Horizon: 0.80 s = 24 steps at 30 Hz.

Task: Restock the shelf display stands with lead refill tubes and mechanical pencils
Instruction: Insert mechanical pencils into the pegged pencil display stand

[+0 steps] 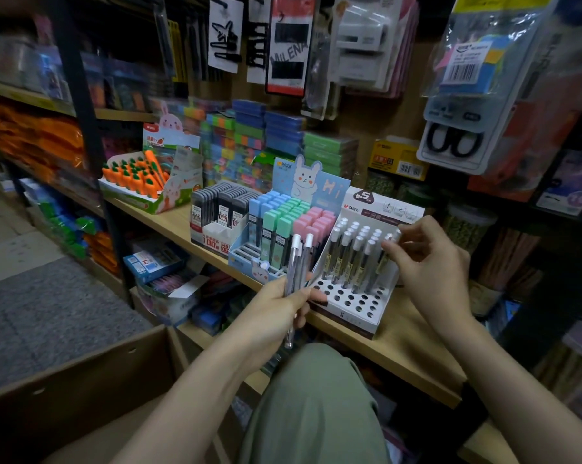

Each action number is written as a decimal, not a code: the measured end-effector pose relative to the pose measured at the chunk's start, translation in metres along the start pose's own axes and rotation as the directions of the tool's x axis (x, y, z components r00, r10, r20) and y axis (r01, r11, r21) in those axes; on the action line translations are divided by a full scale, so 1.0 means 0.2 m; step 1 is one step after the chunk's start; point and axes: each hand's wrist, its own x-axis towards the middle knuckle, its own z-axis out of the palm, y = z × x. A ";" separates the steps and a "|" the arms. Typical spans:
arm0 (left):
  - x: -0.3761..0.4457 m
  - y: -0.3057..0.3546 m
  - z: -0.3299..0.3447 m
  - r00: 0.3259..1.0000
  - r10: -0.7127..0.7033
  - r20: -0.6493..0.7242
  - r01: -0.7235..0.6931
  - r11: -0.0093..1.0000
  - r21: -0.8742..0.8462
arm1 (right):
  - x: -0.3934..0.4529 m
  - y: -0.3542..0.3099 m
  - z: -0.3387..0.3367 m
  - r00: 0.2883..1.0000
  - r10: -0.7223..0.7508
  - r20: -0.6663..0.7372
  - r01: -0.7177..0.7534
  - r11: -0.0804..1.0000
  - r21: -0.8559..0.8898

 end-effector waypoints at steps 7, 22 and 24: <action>-0.01 0.00 0.01 0.996 0.030 0.087 -0.028 0.999 -0.027 | 0.01 0.00 0.02 1.000 0.018 0.023 -0.015 0.990 -0.139; -0.02 0.03 0.01 0.963 0.011 0.269 0.024 0.992 -0.127 | -0.04 -0.16 -0.01 0.998 0.022 0.055 -0.025 0.999 0.041; -0.03 0.04 0.02 0.944 0.005 0.330 0.069 0.975 -0.210 | -0.04 -0.25 0.01 0.972 0.092 0.218 -0.147 0.956 0.254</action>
